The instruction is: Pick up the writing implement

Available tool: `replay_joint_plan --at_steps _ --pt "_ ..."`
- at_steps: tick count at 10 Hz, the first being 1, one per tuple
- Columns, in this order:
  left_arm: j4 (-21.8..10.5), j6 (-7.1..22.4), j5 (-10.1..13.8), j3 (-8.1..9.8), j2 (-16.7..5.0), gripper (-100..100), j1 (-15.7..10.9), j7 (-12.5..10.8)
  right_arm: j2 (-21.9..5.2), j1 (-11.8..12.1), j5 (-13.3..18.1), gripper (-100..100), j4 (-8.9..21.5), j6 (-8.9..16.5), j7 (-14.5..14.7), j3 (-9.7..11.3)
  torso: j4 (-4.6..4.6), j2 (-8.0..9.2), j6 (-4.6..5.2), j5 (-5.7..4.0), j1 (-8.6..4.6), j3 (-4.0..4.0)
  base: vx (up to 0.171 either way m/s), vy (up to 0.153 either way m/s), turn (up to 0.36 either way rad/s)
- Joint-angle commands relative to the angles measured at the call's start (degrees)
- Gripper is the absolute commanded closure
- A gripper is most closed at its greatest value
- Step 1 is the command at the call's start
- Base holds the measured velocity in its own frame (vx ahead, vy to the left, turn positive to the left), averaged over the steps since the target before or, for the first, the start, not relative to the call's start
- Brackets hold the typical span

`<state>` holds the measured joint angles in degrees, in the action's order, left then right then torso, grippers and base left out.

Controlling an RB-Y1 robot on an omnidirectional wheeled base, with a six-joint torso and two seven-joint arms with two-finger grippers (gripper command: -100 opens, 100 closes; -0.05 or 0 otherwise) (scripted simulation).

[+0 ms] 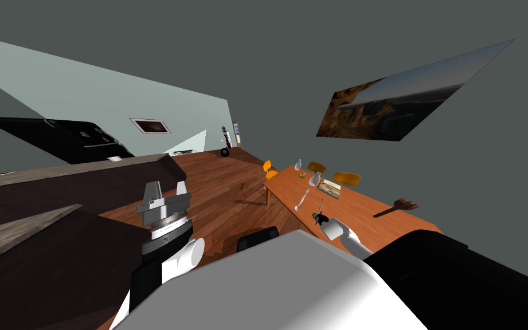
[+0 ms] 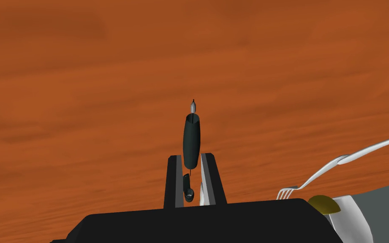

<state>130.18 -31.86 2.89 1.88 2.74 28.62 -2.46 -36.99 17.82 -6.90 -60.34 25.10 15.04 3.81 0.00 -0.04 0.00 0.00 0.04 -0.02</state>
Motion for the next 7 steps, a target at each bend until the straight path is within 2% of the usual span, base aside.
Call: replay_joint_plan --at_steps 1,5,6,7 --pt "0.0 0.0 0.0 0.0 0.0 0 0.0 0.0 -0.8 1.1 -0.7 100 -2.4 0.9 0.3 0.2 0.0 0.0 0.0 0.0 0.0 0.0 0.025 0.055 -0.097" --pt "0.0 0.0 0.0 0.0 0.0 0 0.0 0.0 -2.4 2.9 -2.1 100 -6.3 2.4 0.8 0.6 0.0 -0.03 -0.03 0.02 0.06 -0.01 0.021 0.033 -0.055" --pt "0.0 0.0 0.0 0.0 0.0 0 0.0 0.0 -2.1 2.7 -1.8 100 -5.8 2.2 0.7 0.5 0.0 -0.01 -0.02 0.01 0.05 -0.01 0.006 0.012 -0.014" --pt "0.0 0.0 0.0 0.0 0.0 0 0.0 0.0 -2.2 2.8 -1.9 0 -5.9 2.3 0.7 0.5 0.0 0.0 -0.04 -0.01 -0.01 0.0 0.0 0.0 0.0"
